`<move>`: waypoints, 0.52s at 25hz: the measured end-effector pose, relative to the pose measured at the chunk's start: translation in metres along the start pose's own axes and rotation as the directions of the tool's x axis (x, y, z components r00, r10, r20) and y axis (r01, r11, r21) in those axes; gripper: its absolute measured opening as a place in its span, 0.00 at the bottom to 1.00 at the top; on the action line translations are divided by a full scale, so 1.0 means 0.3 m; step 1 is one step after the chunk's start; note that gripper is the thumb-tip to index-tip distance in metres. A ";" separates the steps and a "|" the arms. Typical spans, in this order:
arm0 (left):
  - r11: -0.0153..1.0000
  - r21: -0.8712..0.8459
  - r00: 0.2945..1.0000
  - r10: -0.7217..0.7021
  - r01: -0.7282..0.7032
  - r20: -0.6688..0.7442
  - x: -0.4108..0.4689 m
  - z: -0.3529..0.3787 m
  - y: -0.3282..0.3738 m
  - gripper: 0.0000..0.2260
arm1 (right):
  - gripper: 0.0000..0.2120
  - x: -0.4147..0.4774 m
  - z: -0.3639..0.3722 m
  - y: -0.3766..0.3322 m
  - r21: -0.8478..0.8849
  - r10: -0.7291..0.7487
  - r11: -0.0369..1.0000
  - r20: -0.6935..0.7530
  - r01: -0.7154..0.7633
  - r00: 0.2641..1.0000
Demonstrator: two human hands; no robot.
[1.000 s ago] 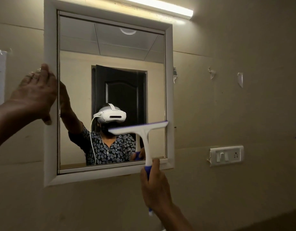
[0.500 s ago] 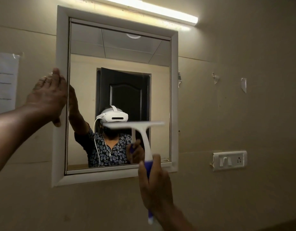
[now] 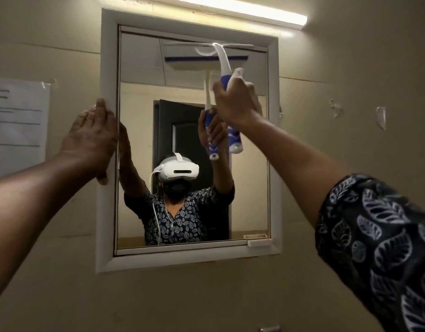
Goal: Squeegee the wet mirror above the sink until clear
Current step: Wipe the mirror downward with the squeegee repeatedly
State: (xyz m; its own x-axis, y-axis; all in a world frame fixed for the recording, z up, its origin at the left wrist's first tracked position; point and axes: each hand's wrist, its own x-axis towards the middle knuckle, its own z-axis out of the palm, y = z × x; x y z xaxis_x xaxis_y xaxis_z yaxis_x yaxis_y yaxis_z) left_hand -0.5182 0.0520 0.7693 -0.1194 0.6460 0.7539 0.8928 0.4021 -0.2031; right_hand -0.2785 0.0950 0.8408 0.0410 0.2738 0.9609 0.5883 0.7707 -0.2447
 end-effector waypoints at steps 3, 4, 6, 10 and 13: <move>1.000 -0.011 1.000 0.000 0.001 0.016 -0.009 -0.016 0.008 0.64 | 0.16 0.034 -0.007 0.024 -0.032 0.068 0.997 0.059 -0.066 0.996; 1.000 -0.020 1.000 0.002 -0.002 0.013 -0.011 -0.019 0.008 0.62 | 0.16 0.036 -0.006 0.029 -0.023 0.087 0.996 0.080 -0.086 0.993; 0.999 -0.049 1.000 0.005 -0.005 -0.003 -0.013 -0.020 0.007 0.59 | 0.14 0.033 -0.002 0.031 -0.013 0.118 0.993 0.114 -0.117 0.986; 0.999 -0.052 1.000 0.009 -0.009 0.010 -0.017 -0.019 -0.001 0.65 | 0.11 -0.002 -0.009 0.017 -0.051 0.160 0.987 0.115 -0.155 0.980; 0.998 -0.055 1.000 0.015 -0.014 0.012 -0.013 -0.016 -0.009 0.67 | 0.12 -0.095 -0.030 0.043 -0.060 0.192 0.981 0.136 -0.186 0.972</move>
State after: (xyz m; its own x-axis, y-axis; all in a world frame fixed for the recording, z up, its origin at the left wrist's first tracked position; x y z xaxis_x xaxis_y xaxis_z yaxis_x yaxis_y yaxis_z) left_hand -0.5179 0.0453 0.7699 -0.1117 0.6597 0.7431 0.9168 0.3570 -0.1791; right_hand -0.2649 0.0919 0.8115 0.0430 0.4927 0.8691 0.6178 0.6706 -0.4107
